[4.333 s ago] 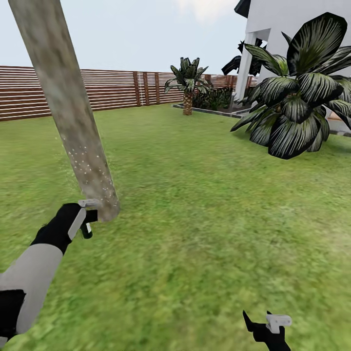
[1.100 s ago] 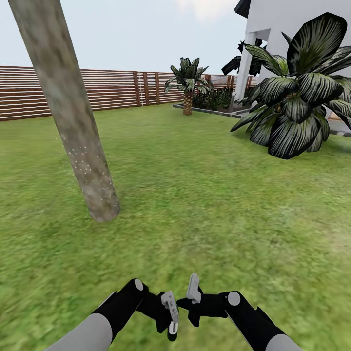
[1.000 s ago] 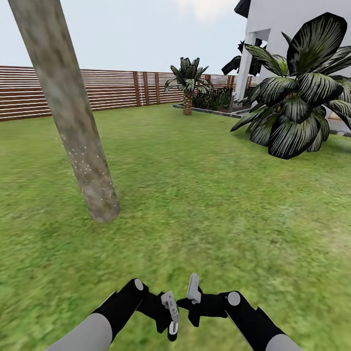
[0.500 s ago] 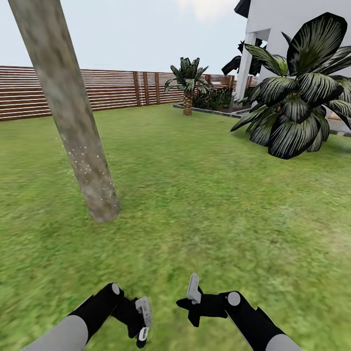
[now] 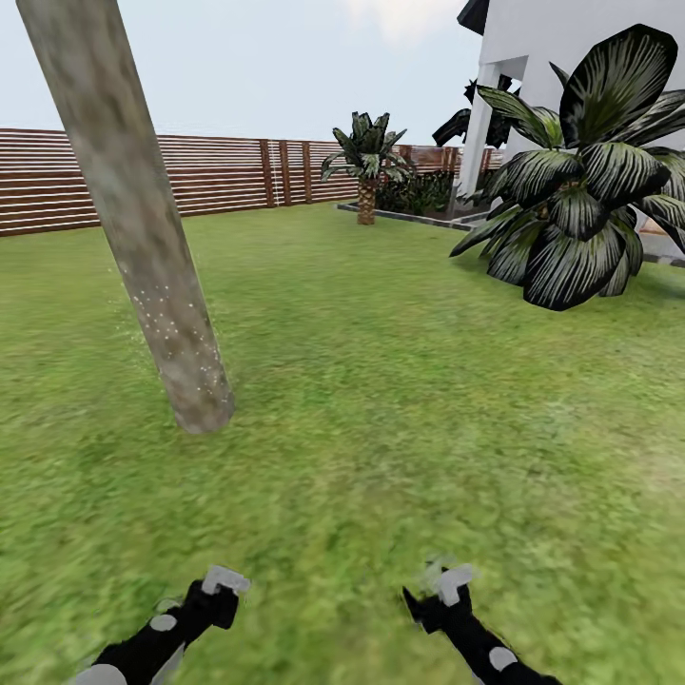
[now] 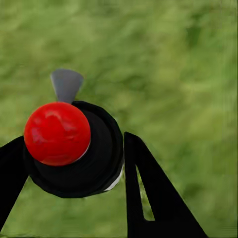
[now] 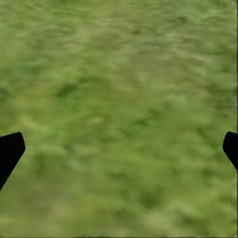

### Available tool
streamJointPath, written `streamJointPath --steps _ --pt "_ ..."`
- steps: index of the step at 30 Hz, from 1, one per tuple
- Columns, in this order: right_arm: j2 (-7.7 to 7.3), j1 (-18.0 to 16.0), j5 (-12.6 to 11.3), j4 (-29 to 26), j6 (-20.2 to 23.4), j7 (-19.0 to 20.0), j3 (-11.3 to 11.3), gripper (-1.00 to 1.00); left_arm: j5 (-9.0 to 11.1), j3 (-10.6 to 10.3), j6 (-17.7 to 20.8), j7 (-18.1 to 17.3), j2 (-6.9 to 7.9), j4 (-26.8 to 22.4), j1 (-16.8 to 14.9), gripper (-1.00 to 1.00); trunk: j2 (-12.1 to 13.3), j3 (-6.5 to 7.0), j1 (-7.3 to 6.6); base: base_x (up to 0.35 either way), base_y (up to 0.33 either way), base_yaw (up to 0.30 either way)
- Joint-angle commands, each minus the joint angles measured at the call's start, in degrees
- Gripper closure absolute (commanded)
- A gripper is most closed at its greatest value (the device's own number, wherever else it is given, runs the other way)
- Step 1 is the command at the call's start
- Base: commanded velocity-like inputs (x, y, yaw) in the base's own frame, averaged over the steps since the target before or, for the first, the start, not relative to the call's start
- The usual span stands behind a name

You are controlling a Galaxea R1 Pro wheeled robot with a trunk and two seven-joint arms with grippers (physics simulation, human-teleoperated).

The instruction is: In the garden, pick up the pesticide atomizer on the floor and spray pesticide onto both trees until each tree trunk is fully covered.

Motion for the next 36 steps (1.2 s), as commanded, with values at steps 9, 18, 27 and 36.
streamJointPath --steps 9,18,27,36 --pt "-2.15 3.1 -22.5 9.7 -13.7 -6.4 -0.3 -1.00 14.6 -0.1 -13.4 8.8 -0.08 1.4 8.0 1.00 0.0 0.02 0.00 0.000 0.000 0.000" --pt "-2.31 3.2 -23.5 9.9 -13.7 -6.4 -0.1 -1.00 16.0 -0.1 -13.7 17.8 0.18 1.7 8.5 1.00 0.0 0.02 0.00 0.000 0.000 -0.117" --pt "-2.31 3.3 -23.4 9.9 -13.7 -6.4 -0.1 -1.00 16.0 0.0 -13.8 17.8 0.50 1.7 9.2 1.00 0.0 0.02 0.00 0.000 0.000 -0.297" --pt "-2.13 3.3 -23.4 9.9 -13.7 -6.4 -0.1 -1.00 16.0 0.0 -13.8 17.8 0.69 1.7 9.3 1.00 0.0 0.02 0.00 -0.200 0.069 -0.208"
